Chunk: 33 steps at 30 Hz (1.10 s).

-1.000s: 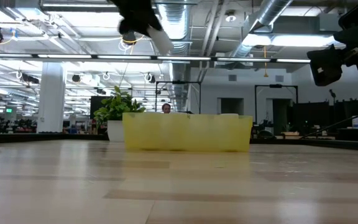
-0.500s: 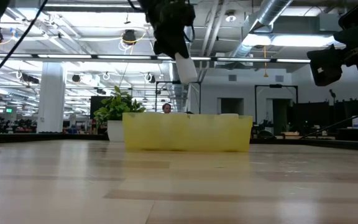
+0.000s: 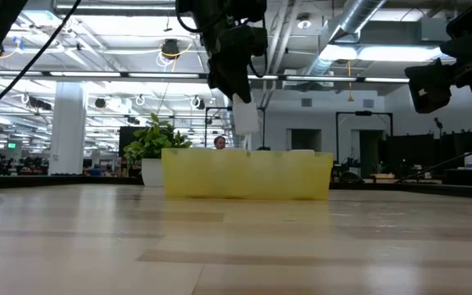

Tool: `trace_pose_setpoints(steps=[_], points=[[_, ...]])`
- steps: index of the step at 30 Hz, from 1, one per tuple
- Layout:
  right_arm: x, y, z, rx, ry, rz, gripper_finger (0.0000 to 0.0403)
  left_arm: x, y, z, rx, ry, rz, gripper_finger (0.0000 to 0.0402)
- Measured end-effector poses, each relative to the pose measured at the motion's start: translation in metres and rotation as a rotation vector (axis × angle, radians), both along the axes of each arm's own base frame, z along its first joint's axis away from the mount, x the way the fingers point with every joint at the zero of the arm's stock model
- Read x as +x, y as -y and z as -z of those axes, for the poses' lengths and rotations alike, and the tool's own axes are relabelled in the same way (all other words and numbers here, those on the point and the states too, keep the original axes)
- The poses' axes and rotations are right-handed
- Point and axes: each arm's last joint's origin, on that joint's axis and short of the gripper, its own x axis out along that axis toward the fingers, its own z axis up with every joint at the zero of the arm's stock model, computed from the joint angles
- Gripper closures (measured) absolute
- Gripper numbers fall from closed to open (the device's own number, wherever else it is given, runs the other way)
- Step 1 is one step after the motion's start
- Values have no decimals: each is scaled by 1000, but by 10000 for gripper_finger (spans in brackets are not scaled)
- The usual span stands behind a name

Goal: Pick and place pill bottles into a basket
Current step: Put the white medicine bottle into the yellow bin

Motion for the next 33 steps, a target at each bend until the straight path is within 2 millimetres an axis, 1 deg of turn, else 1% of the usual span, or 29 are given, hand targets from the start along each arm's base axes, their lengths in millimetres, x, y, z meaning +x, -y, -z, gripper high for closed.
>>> trace_pose_setpoints(steps=[4,9,16,21,33], points=[[0,0,0,0,0,0,177,4,3,5,8,-5,5,242],[0,0,0,0,-1,0,177,4,3,7,51,-18,1,242],[0,0,0,0,-1,0,177,3,3,8,55,-34,10,242],[0,0,0,0,-1,0,177,1,4,17,30,-54,16,242],[0,0,0,0,-1,0,177,2,4,17,36,-50,38,242]])
